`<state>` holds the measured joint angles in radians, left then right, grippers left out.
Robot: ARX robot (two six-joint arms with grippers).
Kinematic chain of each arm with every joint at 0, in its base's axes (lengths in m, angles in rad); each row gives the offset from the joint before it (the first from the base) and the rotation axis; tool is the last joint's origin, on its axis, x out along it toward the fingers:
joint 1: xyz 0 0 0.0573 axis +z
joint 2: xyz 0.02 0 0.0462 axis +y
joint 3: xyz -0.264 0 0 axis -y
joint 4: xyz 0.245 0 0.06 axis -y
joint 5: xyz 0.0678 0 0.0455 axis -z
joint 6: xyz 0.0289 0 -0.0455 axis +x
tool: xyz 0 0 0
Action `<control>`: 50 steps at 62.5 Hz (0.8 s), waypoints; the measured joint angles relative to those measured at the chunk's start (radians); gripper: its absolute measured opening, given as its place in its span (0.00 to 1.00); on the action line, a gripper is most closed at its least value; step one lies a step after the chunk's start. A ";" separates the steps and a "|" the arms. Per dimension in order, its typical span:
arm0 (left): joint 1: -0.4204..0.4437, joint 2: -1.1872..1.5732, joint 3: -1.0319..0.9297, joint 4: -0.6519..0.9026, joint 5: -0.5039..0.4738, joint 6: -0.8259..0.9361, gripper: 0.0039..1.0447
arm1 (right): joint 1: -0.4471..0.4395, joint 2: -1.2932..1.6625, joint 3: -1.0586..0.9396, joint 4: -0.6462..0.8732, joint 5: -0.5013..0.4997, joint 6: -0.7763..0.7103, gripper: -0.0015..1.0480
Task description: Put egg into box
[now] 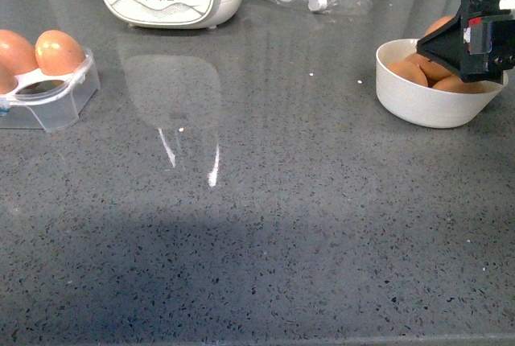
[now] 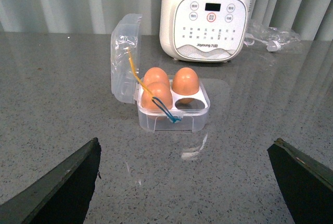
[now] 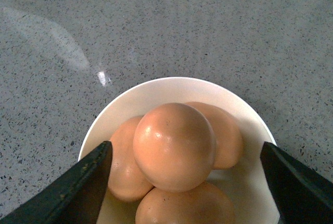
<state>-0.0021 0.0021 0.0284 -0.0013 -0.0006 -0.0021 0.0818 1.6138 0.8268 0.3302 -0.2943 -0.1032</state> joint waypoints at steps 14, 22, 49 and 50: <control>0.000 0.000 0.000 0.000 0.000 0.000 0.94 | 0.000 0.010 -0.015 0.009 -0.005 0.003 0.49; 0.000 0.000 0.000 0.000 0.000 0.000 0.94 | -0.001 0.011 -0.018 0.010 -0.010 0.003 0.37; 0.000 0.000 0.000 0.000 0.000 0.000 0.94 | 0.027 -0.087 -0.022 -0.014 0.001 0.002 0.37; 0.000 0.000 0.000 0.000 0.000 0.000 0.94 | 0.031 -0.092 -0.022 -0.014 0.002 0.002 0.37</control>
<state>-0.0021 0.0021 0.0280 -0.0013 -0.0006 -0.0021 0.1127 1.5215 0.8051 0.3157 -0.2928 -0.1013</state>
